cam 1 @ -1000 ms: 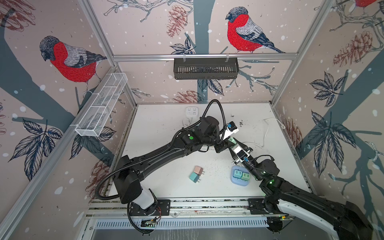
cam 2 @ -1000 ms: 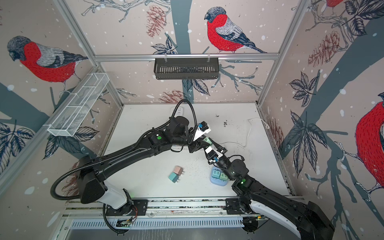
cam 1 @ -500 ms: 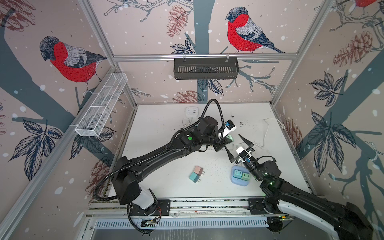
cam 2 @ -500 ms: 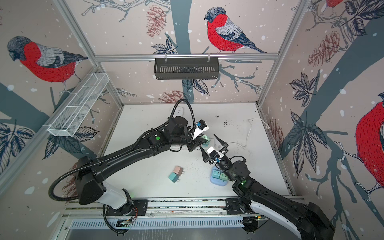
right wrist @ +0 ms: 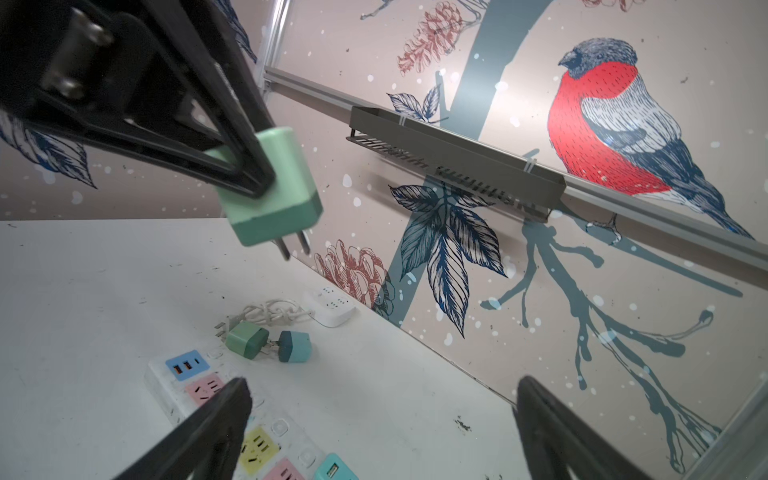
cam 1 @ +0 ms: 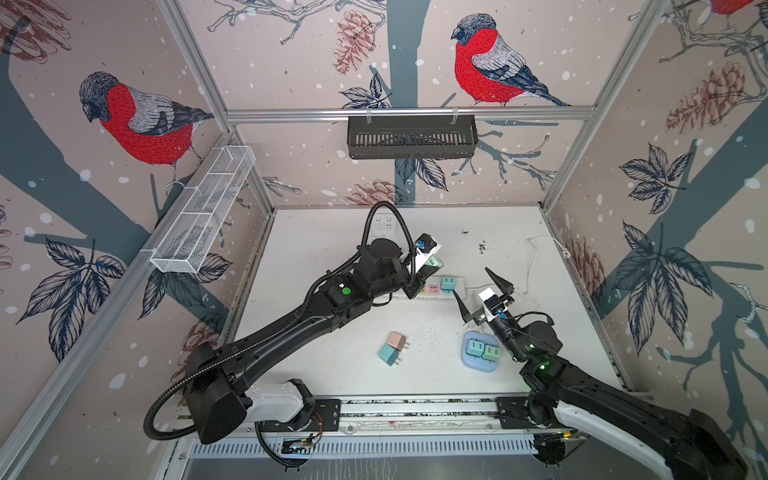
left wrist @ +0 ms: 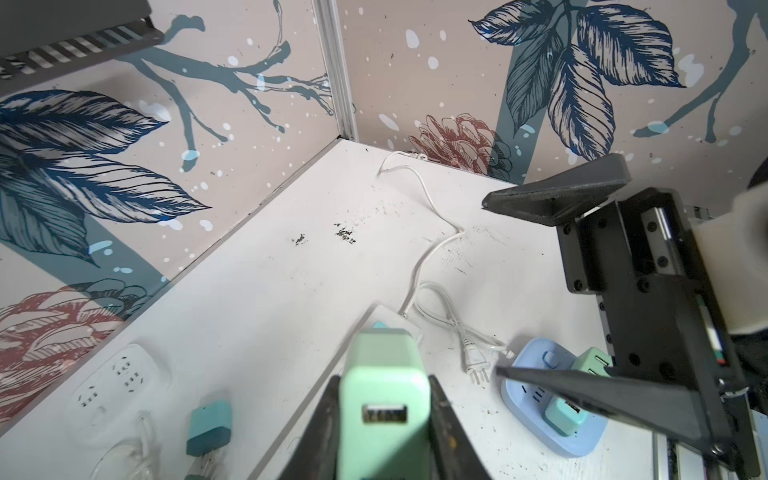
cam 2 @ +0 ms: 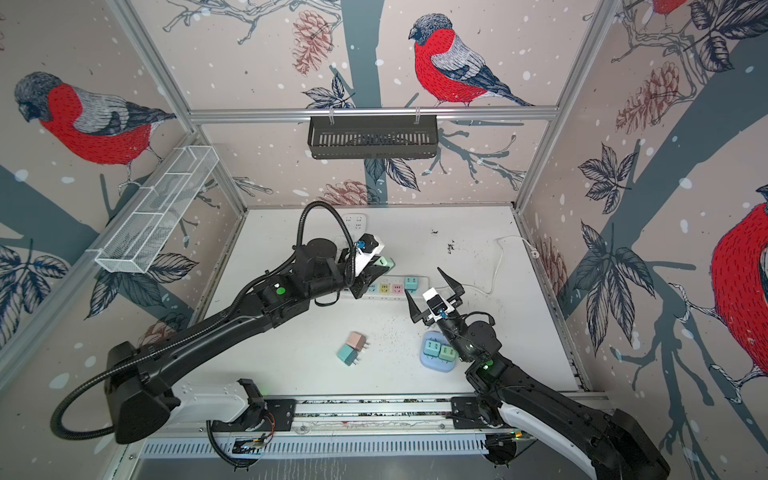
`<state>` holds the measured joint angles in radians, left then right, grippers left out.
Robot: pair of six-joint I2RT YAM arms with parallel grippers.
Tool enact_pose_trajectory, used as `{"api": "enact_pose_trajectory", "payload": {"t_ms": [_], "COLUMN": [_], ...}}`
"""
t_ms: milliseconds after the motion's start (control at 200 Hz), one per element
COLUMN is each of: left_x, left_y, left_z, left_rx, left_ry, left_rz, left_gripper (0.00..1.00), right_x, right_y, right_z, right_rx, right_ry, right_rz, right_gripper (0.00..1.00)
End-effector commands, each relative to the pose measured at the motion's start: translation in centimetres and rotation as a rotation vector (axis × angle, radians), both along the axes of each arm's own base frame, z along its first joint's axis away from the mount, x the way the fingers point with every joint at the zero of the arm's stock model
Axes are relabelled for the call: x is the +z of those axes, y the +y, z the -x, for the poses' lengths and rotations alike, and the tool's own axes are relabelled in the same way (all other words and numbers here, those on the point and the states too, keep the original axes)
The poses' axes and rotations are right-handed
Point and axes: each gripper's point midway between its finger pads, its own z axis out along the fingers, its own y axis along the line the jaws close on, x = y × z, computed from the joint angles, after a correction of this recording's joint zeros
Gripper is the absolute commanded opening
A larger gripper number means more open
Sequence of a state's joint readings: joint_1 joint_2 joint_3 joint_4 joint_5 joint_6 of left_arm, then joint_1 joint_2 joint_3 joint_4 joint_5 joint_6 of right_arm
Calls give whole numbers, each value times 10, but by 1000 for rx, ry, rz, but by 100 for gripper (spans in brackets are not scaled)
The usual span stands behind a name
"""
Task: Insert the plug
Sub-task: 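Open and withdraw the right gripper while the left gripper carries the adapter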
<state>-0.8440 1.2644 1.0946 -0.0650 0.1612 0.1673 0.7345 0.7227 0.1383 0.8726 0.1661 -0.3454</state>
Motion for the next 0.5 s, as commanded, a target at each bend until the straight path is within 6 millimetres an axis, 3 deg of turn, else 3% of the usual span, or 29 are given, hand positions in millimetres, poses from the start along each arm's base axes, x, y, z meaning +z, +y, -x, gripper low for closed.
{"api": "enact_pose_trajectory", "payload": {"t_ms": [0,70,150,275,495], "left_x": [24,21,-8,-18,-48], "left_y": [2,6,10,17,14], "left_z": [6,15,29,22,7], "left_rx": [-50,-94,-179,-127,-125], "left_ry": [-151,-230,-330,-412,-384], "left_rz": [46,8,-90,-137,-300], "left_gripper": [0,0,0,0,0], "right_x": [-1,-10,-21,-36,-53], "right_y": [-16,-28,-41,-56,-66], "right_z": [-12,-22,-33,-48,-66], "right_rx": [-47,-86,-134,-191,-243], "right_ry": [61,110,165,231,319], "right_rz": [-112,-153,-198,-230,-250], "right_gripper": [100,100,100,100,100]}}
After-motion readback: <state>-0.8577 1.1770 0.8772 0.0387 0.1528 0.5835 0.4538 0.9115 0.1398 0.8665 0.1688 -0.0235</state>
